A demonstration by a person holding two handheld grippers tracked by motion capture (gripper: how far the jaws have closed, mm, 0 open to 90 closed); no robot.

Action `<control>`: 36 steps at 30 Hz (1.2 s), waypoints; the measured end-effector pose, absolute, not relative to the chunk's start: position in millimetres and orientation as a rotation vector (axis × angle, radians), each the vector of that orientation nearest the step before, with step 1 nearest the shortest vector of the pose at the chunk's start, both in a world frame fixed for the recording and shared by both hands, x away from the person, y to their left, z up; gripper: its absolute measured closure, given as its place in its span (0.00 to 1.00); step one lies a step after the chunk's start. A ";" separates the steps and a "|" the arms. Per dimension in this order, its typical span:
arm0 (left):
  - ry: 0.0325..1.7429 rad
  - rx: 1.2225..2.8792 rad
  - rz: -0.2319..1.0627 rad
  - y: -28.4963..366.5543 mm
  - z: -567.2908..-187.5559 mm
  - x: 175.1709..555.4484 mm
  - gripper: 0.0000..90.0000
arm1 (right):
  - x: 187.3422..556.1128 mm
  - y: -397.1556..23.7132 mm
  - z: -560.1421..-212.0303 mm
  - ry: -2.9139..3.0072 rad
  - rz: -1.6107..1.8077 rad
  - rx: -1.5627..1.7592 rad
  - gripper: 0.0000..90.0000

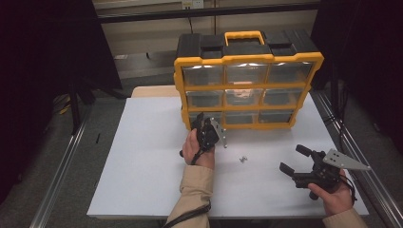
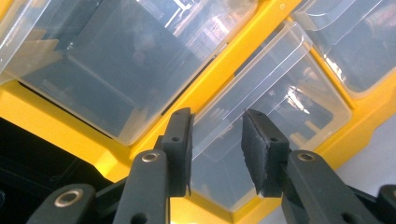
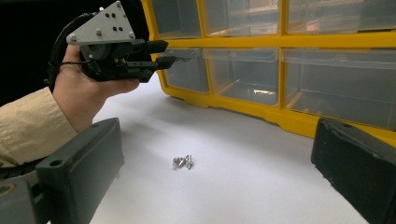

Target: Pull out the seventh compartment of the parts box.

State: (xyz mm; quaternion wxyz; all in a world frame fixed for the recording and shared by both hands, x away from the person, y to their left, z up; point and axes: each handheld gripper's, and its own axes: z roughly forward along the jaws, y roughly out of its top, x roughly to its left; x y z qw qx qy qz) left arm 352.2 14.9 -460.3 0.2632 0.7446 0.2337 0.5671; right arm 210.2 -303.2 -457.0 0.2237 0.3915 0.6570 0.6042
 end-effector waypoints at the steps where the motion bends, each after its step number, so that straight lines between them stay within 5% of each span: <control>1: 0.625 2.011 1.540 15.3 -460.0 351.8 0.71 | 210.4 -303.2 -457.0 1.812 1.667 1.076 0.02; 36: 0.650 2.026 1.519 14.5 -458.3 333.6 0.71 | 210.7 -302.9 -456.8 1.801 1.670 1.082 0.02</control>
